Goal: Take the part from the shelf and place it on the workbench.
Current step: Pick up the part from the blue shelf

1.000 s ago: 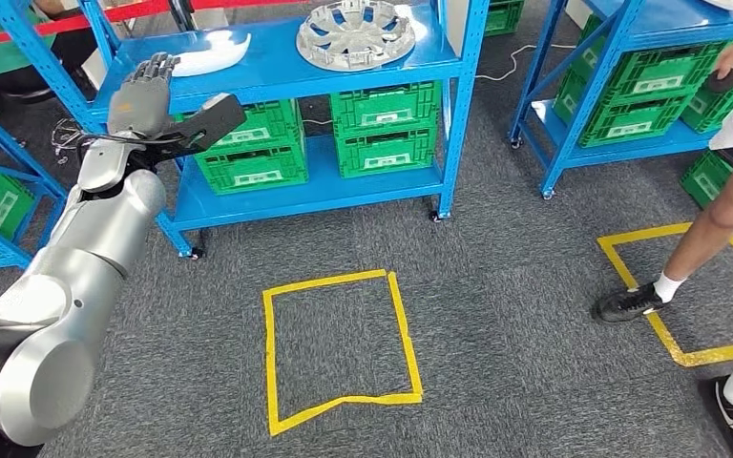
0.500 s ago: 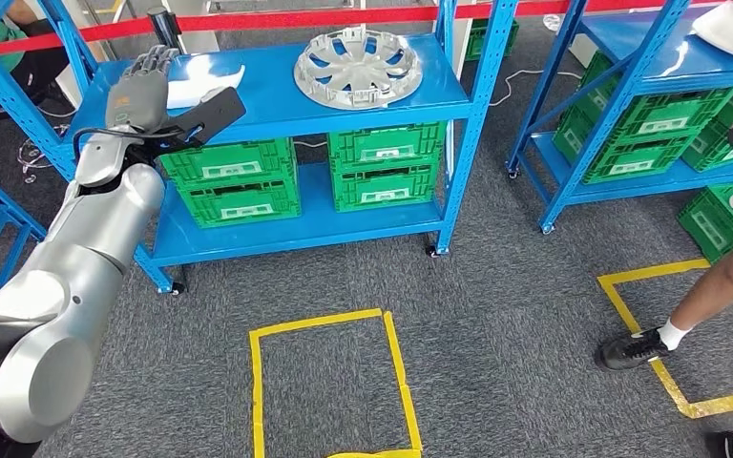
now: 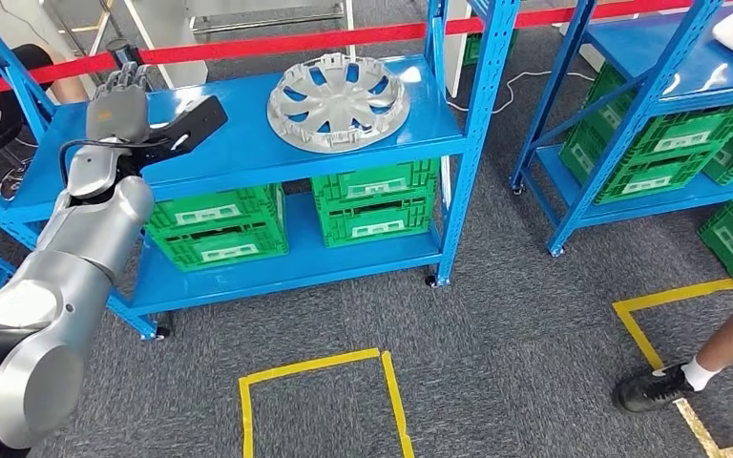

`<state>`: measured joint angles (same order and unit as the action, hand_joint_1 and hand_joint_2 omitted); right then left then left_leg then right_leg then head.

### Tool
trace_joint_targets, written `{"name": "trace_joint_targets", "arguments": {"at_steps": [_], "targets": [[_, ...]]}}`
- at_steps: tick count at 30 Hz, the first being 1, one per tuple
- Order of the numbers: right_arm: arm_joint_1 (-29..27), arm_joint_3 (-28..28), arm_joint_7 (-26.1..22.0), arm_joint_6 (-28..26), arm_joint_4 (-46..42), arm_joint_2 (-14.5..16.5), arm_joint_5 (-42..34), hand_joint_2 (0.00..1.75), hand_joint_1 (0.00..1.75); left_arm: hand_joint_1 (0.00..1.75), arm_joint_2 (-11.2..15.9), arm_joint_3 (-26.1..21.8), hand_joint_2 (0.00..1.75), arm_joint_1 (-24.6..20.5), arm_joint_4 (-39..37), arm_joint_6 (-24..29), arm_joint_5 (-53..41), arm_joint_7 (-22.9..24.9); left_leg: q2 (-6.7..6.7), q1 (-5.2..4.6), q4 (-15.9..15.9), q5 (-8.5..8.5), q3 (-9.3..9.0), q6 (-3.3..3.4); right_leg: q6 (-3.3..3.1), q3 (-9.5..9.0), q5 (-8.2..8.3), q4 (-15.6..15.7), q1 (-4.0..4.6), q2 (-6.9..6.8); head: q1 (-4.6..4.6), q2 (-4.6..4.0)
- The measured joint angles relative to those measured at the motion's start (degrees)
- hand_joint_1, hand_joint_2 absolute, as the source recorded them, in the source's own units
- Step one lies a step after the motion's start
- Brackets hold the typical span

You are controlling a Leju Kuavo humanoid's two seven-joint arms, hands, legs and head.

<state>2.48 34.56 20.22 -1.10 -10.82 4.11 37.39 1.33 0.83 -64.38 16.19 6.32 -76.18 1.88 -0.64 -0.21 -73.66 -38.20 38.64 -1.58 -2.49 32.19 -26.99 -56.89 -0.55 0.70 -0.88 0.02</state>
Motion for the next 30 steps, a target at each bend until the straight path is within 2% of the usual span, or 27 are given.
{"name": "trace_joint_targets", "arguments": {"at_steps": [1, 2, 3, 5, 6, 7, 8, 9, 10, 11, 12, 13, 14, 15, 16, 17, 18, 19, 20, 21, 22, 23, 25, 26, 27, 30], "targets": [[-0.1, 0.0, 0.01, 0.01, 0.0, 0.0, 0.08, 0.0, 0.0, 0.0, 0.35, 0.01, 0.0, 0.2, -0.16, 0.02, 0.04, 0.24, 0.03, 0.05, 1.61, -1.48, 1.28, -0.04, 0.04, -1.69, -1.2, 0.17, 0.02, 0.13, -0.01, 0.0], [-0.18, 0.0, 0.02, 0.01, 0.0, 0.0, 0.16, 0.0, 0.0, 0.0, 0.65, 0.02, 0.0, 0.35, -0.31, 0.02, 0.1, 0.56, 0.06, 0.06, 4.09, -1.02, 2.12, -0.01, 0.09, -3.37, -2.45, 0.26, 0.05, 0.21, 0.01, 0.0], [-0.27, 0.0, 0.02, 0.01, 0.0, 0.0, 0.25, 0.0, 0.0, 0.0, 1.02, 0.02, 0.0, 0.58, -0.47, 0.02, 0.23, 0.93, 0.14, 0.05, 7.45, 2.46, 2.56, 0.13, 0.16, -4.74, -3.72, 0.36, 0.06, 0.27, 0.01, 0.0], [-0.22, 0.0, -0.28, 0.03, 0.08, -0.01, 0.45, 0.0, 0.0, 0.0, 2.01, 0.02, 0.0, 1.23, -0.93, 0.06, 0.57, 1.68, 0.33, -0.27, 13.85, 13.34, 2.8, 0.56, 0.61, -7.41, -6.28, 0.22, 0.19, 0.55, 0.0, 0.0], [-0.19, 0.0, -0.39, 0.05, 0.11, -0.01, 0.58, 0.0, 0.0, 0.0, 2.59, 0.02, 0.0, 1.52, -1.01, 0.08, 0.73, 1.92, 0.36, -0.4, 15.41, 17.28, 2.51, 0.88, 0.89, -8.46, -7.51, 0.34, 0.2, 0.73, -0.1, 0.0], [-0.09, 0.0, -0.44, 0.07, 0.14, -0.02, 0.74, 0.0, 0.0, 0.0, 3.08, 0.02, 0.0, 1.55, -0.91, 0.14, 0.88, 2.08, 0.34, -0.52, 15.9, 18.76, 2.1, 1.19, 1.24, -9.5, -8.07, -0.07, 0.3, 0.87, -0.19, 0.0], [0.04, 0.0, -0.39, 0.07, 0.13, -0.05, 0.89, 0.0, 0.0, 0.0, 3.5, 0.02, 0.0, 1.31, -0.67, 0.18, 1.01, 2.15, 0.28, -0.51, 15.55, 18.34, 1.29, 1.56, 1.58, -9.8, -7.99, -0.85, 0.36, 0.93, -0.31, 0.0], [0.17, 0.0, -0.15, 0.09, 0.11, -0.14, 1.03, 0.0, 0.0, 0.0, 3.85, 0.02, 0.0, 0.9, -0.43, 0.2, 1.18, 2.16, 0.19, -0.37, 15.56, 17.88, 0.52, 1.89, 1.82, -9.36, -7.15, -2.81, 0.32, 0.76, -0.37, 0.0], [0.39, 0.0, -0.03, 0.15, 0.11, -0.19, 1.14, 0.0, 0.0, 0.0, 4.1, 0.02, 0.0, 0.49, -0.28, 0.14, 1.46, 2.12, 0.14, -0.28, 15.81, 17.35, -0.3, 2.23, 2.1, -7.92, -5.77, -6.04, 0.35, 0.49, -0.32, 0.0], [0.59, 0.0, -0.09, 0.26, 0.11, -0.24, 1.21, 0.0, 0.0, 0.0, 4.31, 0.02, 0.0, 0.27, -0.29, -0.05, 1.74, 2.08, 0.09, -0.17, 16.08, 16.87, -1.23, 2.53, 2.36, -5.58, -5.02, -9.83, 0.27, 0.23, -0.29, 0.0], [0.7, 0.0, -0.34, 0.39, 0.11, -0.26, 1.24, 0.0, 0.0, 0.0, 4.44, 0.02, 0.0, 0.32, -0.34, -0.27, 2.01, 2.05, 0.02, -0.1, 16.34, 16.28, -2.1, 2.77, 2.6, -2.76, -5.39, -13.59, 0.17, -0.03, -0.26, 0.0], [0.74, 0.0, -0.73, 0.5, 0.11, -0.25, 1.25, 0.0, 0.0, 0.0, 4.52, 0.02, 0.0, 0.57, -0.4, -0.58, 2.2, 2.05, -0.08, -0.05, 16.5, 15.67, -2.92, 2.94, 2.84, -0.02, -7.02, -16.4, 0.11, -0.16, -0.22, 0.0], [0.72, 0.0, -1.1, 0.56, 0.11, -0.27, 1.26, 0.0, 0.0, 0.0, 4.55, 0.02, 0.0, 0.86, -0.45, -1.04, 2.26, 2.1, -0.23, 0.0, 16.57, 15.07, -3.67, 2.99, 3.06, 2.38, -9.54, -17.93, 0.06, -0.2, -0.22, 0.0], [0.69, 0.0, -1.33, 0.57, 0.11, -0.31, 1.26, 0.0, 0.0, 0.0, 4.55, 0.02, 0.0, 1.15, -0.49, -1.49, 2.31, 2.24, -0.41, 0.05, 16.56, 14.44, -4.35, 2.97, 3.19, 4.15, -11.78, -18.03, 0.03, -0.21, -0.2, 0.0], [0.68, 0.0, -1.41, 0.57, 0.11, -0.35, 1.26, 0.0, 0.0, 0.0, 4.55, 0.02, 0.0, 1.37, -0.49, -1.93, 2.42, 2.45, -0.55, 0.11, 16.51, 13.83, -5.04, 2.86, 3.26, 5.26, -12.6, -16.76, 0.01, -0.22, -0.2, 0.0], [0.67, 0.0, -1.39, 0.57, 0.11, -0.38, 1.26, 0.0, 0.0, 0.0, 4.55, 0.02, 0.0, 1.54, -0.5, -2.24, 2.57, 2.68, -0.62, 0.19, 16.44, 13.17, -5.75, 2.7, 3.3, 5.69, -11.36, -14.23, -0.01, -0.25, -0.19, 0.0], [0.64, 0.0, -1.37, 0.56, 0.11, -0.4, 1.26, 0.0, 0.0, 0.0, 4.56, 0.02, 0.0, 1.65, -0.5, -2.36, 2.73, 2.9, -0.63, 0.26, 16.37, 12.53, -6.39, 2.5, 3.32, 5.57, -8.26, -10.81, -0.06, -0.31, -0.19, 0.0], [0.59, 0.0, -1.4, 0.56, 0.11, -0.4, 1.26, 0.0, 0.0, 0.0, 4.56, 0.01, 0.0, 1.71, -0.51, -2.4, 2.86, 3.05, -0.66, 0.25, 16.11, 11.86, -6.96, 2.21, 3.3, 5.31, -4.36, -7.2, -0.13, -0.47, -0.14, 0.0], [0.57, -0.01, -1.43, 0.56, 0.12, -0.41, 1.26, 0.0, 0.0, 0.0, 4.56, 0.01, 0.0, 1.71, -0.53, -2.47, 2.95, 3.15, -0.74, 0.19, 15.94, 11.25, -7.26, 1.86, 3.08, 5.03, -1.44, -4.53, -0.15, -0.65, -0.1, 0.0], [0.57, -0.01, -1.45, 0.57, 0.13, -0.4, 1.26, 0.0, 0.0, 0.0, 4.57, 0.01, 0.0, 1.68, -0.5, -2.55, 2.98, 3.21, -0.83, 0.1, 15.84, 10.75, -7.37, 1.48, 2.74, 4.82, 0.6, -2.94, -0.15, -0.76, -0.06, 0.0], [0.58, -0.01, -1.44, 0.57, 0.13, -0.39, 1.26, 0.0, 0.0, 0.0, 4.63, 0.0, 0.0, 1.66, -0.46, -2.63, 3.01, 3.23, -0.92, -0.07, 15.63, 10.43, -7.36, 1.12, 2.36, 4.7, 1.75, -2.31, -0.18, -0.83, -0.03, 0.0], [0.61, -0.01, -1.37, 0.57, 0.13, -0.38, 1.26, 0.0, 0.0, 0.0, 4.69, 0.0, 0.0, 1.62, -0.41, -2.7, 3.02, 3.25, -0.87, -0.17, 15.75, 10.33, -7.27, 1.18, 2.13, 4.5, 1.98, -2.26, -0.19, -0.78, -0.09, 0.0], [0.67, -0.01, -1.28, 0.57, 0.13, -0.36, 1.26, 0.0, 0.0, 0.0, 4.88, 0.0, 0.0, 1.56, -0.36, -2.73, 3.02, 3.26, -0.56, -0.32, 15.87, 10.33, -7.39, 2.02, 1.81, 4.22, 2.83, -2.01, -0.21, -0.58, -0.2, 0.0], [0.71, -0.01, -1.29, 0.57, 0.13, -0.35, 1.26, 0.0, 0.0, 0.0, 4.93, 0.0, 0.0, 1.53, -0.37, -2.73, 3.02, 3.26, -0.34, -0.34, 16.14, 10.31, -7.54, 2.53, 1.66, 4.2, 2.68, -2.01, -0.15, -0.46, -0.24, 0.0], [0.74, -0.01, -1.33, 0.57, 0.13, -0.36, 1.26, 0.0, 0.0, 0.0, 4.98, 0.0, 0.0, 1.52, -0.37, -2.73, 3.02, 3.26, -0.2, -0.35, 16.33, 10.26, -7.71, 2.72, 1.38, 4.19, 2.63, -2.02, -0.08, -0.34, -0.26, 0.0], [0.72, 0.0, -1.36, 0.56, 0.13, -0.37, 1.26, 0.0, 0.0, 0.0, 5.01, 0.0, 0.0, 1.47, -0.37, -2.73, 2.99, 3.28, -0.01, -0.35, 16.88, 10.17, -8.01, 2.52, 1.01, 4.17, 2.38, -2.01, -0.04, -0.19, -0.27, 0.0]]}}
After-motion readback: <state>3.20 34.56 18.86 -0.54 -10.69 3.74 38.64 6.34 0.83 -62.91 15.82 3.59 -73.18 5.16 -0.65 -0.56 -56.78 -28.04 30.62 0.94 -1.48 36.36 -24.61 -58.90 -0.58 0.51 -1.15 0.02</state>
